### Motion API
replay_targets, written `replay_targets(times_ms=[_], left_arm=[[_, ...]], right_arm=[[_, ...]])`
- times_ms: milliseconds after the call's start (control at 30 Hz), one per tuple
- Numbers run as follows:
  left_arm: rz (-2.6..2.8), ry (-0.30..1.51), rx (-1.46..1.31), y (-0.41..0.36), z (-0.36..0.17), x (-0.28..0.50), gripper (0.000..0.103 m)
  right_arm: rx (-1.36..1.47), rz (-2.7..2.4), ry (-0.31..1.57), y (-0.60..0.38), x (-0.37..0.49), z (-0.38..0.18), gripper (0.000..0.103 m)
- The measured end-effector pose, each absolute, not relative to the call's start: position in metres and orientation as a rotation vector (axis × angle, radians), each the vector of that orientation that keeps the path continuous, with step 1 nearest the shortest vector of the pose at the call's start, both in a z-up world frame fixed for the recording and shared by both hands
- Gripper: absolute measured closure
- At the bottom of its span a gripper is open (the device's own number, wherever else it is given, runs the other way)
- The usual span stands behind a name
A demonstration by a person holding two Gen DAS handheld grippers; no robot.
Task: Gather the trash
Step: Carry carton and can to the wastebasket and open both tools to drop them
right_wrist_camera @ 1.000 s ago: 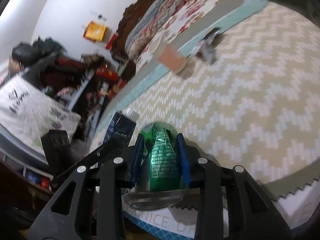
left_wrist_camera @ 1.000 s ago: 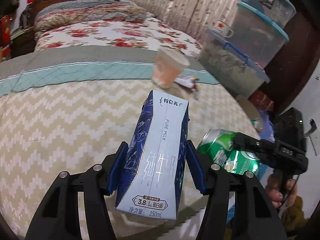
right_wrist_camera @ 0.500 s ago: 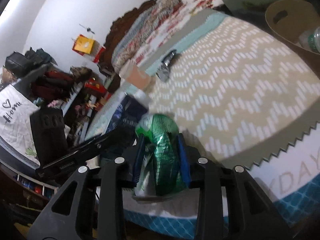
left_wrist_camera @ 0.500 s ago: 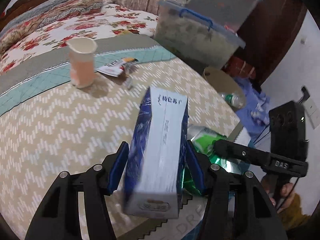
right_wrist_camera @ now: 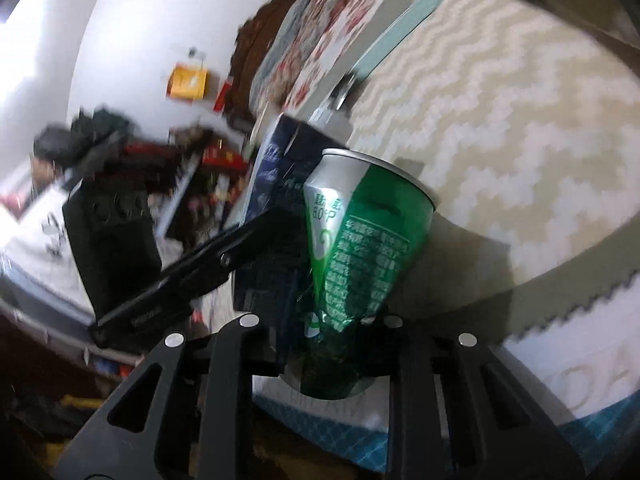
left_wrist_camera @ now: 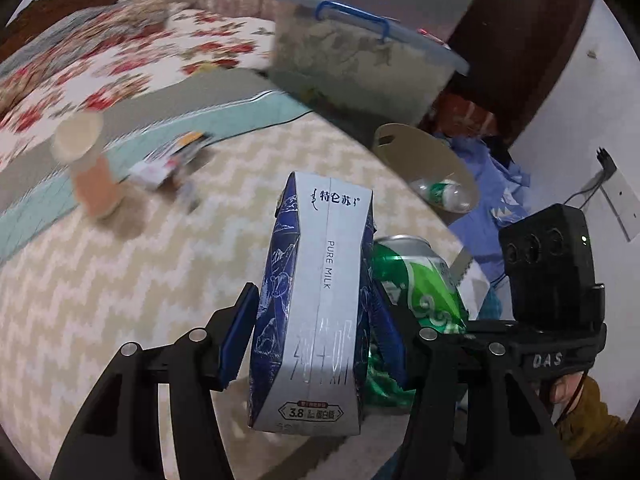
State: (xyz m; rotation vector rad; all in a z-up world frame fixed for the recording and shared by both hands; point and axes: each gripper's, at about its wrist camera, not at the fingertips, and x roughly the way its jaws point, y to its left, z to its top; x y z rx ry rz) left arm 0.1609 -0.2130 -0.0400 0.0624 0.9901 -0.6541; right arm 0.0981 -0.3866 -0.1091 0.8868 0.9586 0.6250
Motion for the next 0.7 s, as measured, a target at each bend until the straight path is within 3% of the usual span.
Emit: replay_targets(times_ms=[567,633,667,700], left_arm=[[-0.921,1.070,0.044,-0.420,-0.040,0.274,0.049],[-0.930,1.089,0.053,-0.439,-0.047,0.282,0.044],[-0.924,1.095,0.062,-0.447,-0.050,0.285,0.028],[-0.891,1.089,0.068,-0.453,-0.053,0.290,0.021]], right_arm=[[0.862,0.117,0.650,-0.580,0.123,-0.069,0.077],[0.876,0.048,0.632,-0.600,0.129,-0.074,0.075],[0.879,0.031,0.637,-0.604,0.131,-0.075,0.062],[0.886,0.010,0.647,-0.608,0.137,-0.079,0.051]])
